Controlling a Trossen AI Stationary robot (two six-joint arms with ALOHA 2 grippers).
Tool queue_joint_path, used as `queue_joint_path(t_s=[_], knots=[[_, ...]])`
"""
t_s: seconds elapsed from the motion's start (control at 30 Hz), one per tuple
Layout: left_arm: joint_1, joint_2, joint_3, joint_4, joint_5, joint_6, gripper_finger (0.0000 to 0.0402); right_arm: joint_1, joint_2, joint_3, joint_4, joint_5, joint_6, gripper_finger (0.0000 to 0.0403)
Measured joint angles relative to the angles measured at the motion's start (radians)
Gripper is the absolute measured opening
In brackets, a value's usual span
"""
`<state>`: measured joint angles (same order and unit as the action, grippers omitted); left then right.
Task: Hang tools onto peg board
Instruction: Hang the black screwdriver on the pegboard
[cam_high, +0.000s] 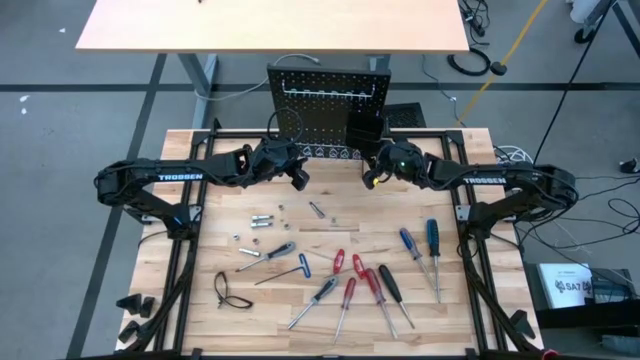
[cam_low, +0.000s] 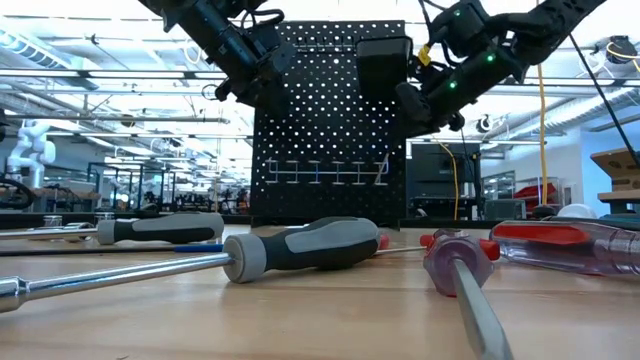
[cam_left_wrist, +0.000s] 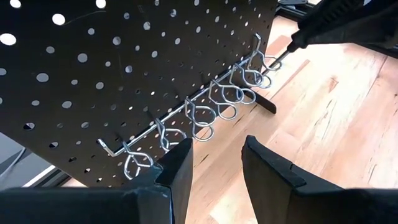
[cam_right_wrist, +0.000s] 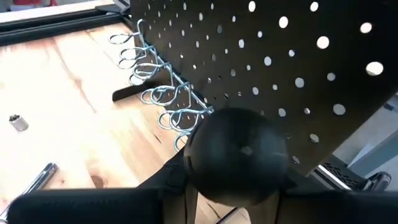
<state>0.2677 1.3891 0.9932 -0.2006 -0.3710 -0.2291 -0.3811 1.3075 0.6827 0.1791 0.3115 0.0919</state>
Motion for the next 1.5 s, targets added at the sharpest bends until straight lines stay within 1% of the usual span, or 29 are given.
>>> queue_joint_path(t_s=[0.4,0.73,0.87,1.23,1.5], knots=[[-0.004,0.000,0.000,-0.001,0.000,0.001,0.0138,0.000,0.000,0.001,-0.060,-0.004,-0.006,0.0084],[-0.004,0.000,0.000,-0.001,0.000,0.007,0.0138,0.001,0.000,0.075,-0.118,-0.003,-0.034,0.0083],[-0.004,0.000,0.000,-0.001,0.000,0.007,0.0138,0.001,0.000,0.080,-0.156,-0.003,-0.045,0.0072],[-0.004,0.000,0.000,-0.001,0.000,0.006,0.0138,0.001,-0.002,0.080,-0.157,-0.003,-0.052,0.0065],[-0.004,0.000,0.000,0.000,0.000,0.007,0.0138,0.001,-0.002,0.153,-0.278,-0.003,-0.076,0.0064]])
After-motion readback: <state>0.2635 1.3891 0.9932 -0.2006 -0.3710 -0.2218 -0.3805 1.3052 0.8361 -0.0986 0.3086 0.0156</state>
